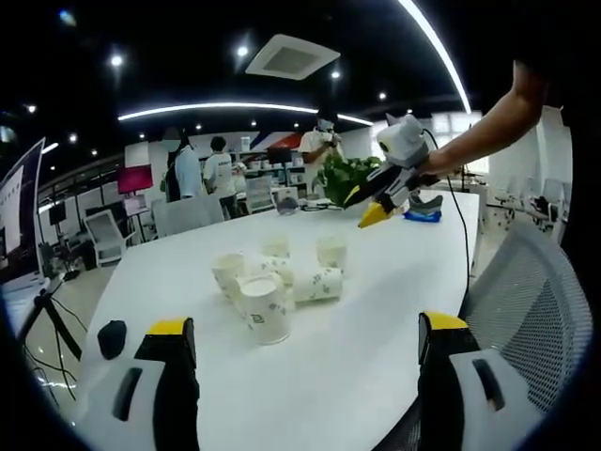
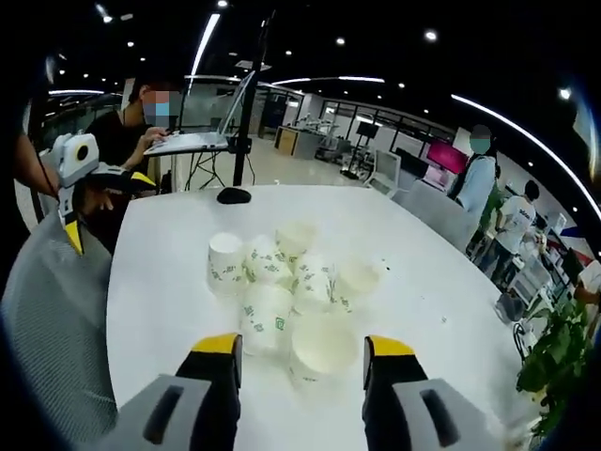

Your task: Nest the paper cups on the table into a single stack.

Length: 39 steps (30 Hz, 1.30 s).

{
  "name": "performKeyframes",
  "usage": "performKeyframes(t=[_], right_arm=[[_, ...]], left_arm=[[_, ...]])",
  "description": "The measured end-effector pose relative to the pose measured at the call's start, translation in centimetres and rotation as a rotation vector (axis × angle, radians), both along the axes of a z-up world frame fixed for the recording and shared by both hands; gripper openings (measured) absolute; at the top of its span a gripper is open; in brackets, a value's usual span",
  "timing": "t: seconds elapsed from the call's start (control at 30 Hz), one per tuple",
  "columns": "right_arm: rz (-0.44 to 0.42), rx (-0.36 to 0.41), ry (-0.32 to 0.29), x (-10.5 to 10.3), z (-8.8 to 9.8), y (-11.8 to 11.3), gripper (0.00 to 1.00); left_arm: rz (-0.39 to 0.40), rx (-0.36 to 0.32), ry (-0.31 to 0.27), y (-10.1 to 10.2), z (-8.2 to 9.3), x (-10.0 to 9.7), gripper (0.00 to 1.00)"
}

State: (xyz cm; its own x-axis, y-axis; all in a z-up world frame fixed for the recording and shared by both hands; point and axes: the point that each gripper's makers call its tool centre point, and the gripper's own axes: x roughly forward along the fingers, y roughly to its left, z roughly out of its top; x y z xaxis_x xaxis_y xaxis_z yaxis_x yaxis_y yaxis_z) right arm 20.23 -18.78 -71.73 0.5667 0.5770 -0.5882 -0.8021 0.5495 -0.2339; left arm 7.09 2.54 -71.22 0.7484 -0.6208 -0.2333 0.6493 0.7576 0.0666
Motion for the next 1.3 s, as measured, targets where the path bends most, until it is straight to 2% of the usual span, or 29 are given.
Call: performKeyframes(t=[0.37, 0.5, 0.7, 1.3], right_arm=[[-0.018, -0.033, 0.018, 1.1, -0.8, 0.1, 0.40], [-0.011, -0.047, 0.034, 1.5, -1.7, 0.1, 0.39], [0.003, -0.111, 0.042, 2.2, -3.3, -0.2, 0.29], [0.096, -0.212, 0.100, 2.5, -5.6, 0.5, 0.27]], left_arm=[[0.000, 0.000, 0.004, 0.1, -0.2, 0.0, 0.98], [0.002, 0.001, 0.008, 0.1, -0.2, 0.0, 0.97], [-0.001, 0.013, 0.008, 0.1, -0.3, 0.0, 0.96], [-0.002, 0.025, 0.021, 0.3, -0.8, 0.0, 0.96]])
